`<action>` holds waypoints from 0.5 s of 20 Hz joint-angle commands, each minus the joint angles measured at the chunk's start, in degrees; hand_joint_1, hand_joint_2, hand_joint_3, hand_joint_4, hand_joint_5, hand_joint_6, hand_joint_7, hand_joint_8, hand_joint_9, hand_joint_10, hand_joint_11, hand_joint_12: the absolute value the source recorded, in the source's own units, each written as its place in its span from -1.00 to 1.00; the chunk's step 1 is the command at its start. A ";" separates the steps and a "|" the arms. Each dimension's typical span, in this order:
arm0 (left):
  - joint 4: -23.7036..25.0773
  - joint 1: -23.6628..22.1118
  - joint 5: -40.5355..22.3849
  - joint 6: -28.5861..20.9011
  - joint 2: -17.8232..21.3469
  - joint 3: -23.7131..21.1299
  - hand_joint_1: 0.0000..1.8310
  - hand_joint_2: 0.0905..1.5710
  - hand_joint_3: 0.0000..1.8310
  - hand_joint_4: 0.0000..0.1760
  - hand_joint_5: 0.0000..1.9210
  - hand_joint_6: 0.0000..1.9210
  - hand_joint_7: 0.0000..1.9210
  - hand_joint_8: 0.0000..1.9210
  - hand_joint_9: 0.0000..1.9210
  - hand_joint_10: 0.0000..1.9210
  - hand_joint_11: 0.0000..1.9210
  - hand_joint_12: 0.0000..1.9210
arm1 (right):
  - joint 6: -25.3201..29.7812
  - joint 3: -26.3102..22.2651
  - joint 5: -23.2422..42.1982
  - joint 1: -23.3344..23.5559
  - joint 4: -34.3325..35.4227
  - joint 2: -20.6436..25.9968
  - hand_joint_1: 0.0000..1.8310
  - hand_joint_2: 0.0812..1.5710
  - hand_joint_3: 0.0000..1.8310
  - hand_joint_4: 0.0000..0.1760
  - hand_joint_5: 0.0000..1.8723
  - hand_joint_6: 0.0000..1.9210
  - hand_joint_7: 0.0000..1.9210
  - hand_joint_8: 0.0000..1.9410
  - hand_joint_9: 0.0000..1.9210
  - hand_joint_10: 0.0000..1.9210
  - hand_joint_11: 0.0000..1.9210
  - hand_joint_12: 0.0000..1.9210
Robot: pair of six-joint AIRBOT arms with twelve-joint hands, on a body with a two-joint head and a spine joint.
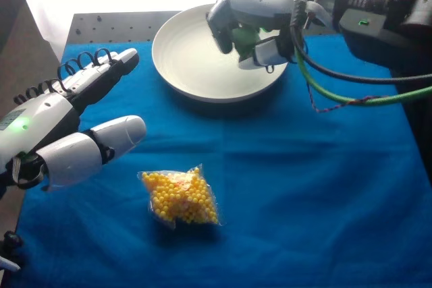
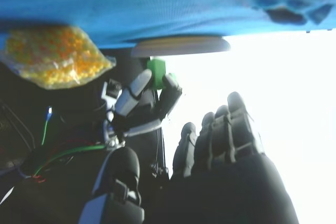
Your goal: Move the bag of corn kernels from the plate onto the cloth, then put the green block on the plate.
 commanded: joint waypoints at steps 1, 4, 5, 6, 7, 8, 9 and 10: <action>1.26 -0.65 -6.48 -0.63 -0.45 0.03 -0.92 0.67 -1.00 -0.02 -0.98 -1.00 -1.00 -1.00 -0.99 -1.00 -1.00 -0.70 | 0.06 0.56 3.40 1.01 0.94 -0.35 0.32 0.62 -1.00 -1.00 -0.31 0.25 -0.29 0.74 -0.20 0.70 -0.20 0.80; 1.22 -0.65 -6.73 -0.63 -0.45 -0.06 -0.88 0.68 -1.00 0.08 -0.98 -1.00 -1.00 -1.00 -0.98 -1.00 -1.00 -0.71 | 0.06 0.94 1.15 0.92 1.09 -1.16 0.26 0.69 -1.00 -1.00 -0.45 0.46 -0.30 0.78 -0.40 0.58 -0.39 0.87; 1.18 -0.63 -6.76 -0.64 -0.45 -0.09 -0.88 0.67 -1.00 0.13 -0.98 -1.00 -1.00 -1.00 -0.98 -1.00 -1.00 -0.74 | 0.05 0.90 0.86 0.82 1.08 -1.22 0.09 0.71 -1.00 -1.00 -0.58 -0.21 -0.53 -0.01 -0.60 0.19 -0.70 0.74; 1.16 -0.62 -6.76 -0.65 -0.46 -0.10 -0.87 0.65 -1.00 0.21 -0.98 -1.00 -1.00 -1.00 -0.98 -1.00 -1.00 -0.74 | 0.05 0.72 0.80 0.74 1.07 -1.20 0.01 0.69 -1.00 -1.00 -0.53 -0.62 -0.50 -0.50 -0.62 -0.15 -0.88 0.61; 1.13 -0.61 -6.75 -0.65 -0.48 -0.10 -0.85 0.67 -1.00 0.09 -0.97 -1.00 -0.99 -1.00 -0.97 -1.00 -1.00 -0.68 | 0.05 0.48 0.80 0.73 1.08 -1.16 -0.21 0.70 -1.00 -1.00 -0.64 -0.87 -0.66 -0.84 -0.80 -0.63 -0.98 -0.06; 1.07 -0.60 -6.84 -0.65 -0.48 -0.11 -0.87 0.67 -1.00 0.06 -0.97 -1.00 -0.98 -1.00 -0.96 -0.99 -1.00 -0.63 | 0.05 0.26 0.80 0.73 1.08 -1.05 -0.44 0.67 -1.00 -1.00 -0.88 -0.99 -0.93 -0.99 -0.98 -0.97 -1.00 -0.87; 1.02 -0.59 -6.89 -0.66 -0.47 -0.12 -0.87 0.67 -1.00 0.06 -0.97 -1.00 -0.98 -1.00 -0.96 -0.99 -1.00 -0.63 | 0.05 -0.07 0.84 0.73 1.07 -0.88 -0.44 0.67 -1.00 -1.00 -0.88 -0.99 -0.93 -0.99 -0.98 -0.97 -1.00 -0.87; 0.97 -0.59 -6.92 -0.66 -0.46 -0.12 -0.86 0.69 -1.00 -0.02 -0.97 -1.00 -0.99 -1.00 -0.96 -1.00 -1.00 -0.64 | 0.05 -0.47 1.02 0.73 1.05 -0.54 -0.41 0.62 -1.00 -1.00 -0.95 -1.00 -0.99 -1.00 -1.00 -0.99 -1.00 -0.98</action>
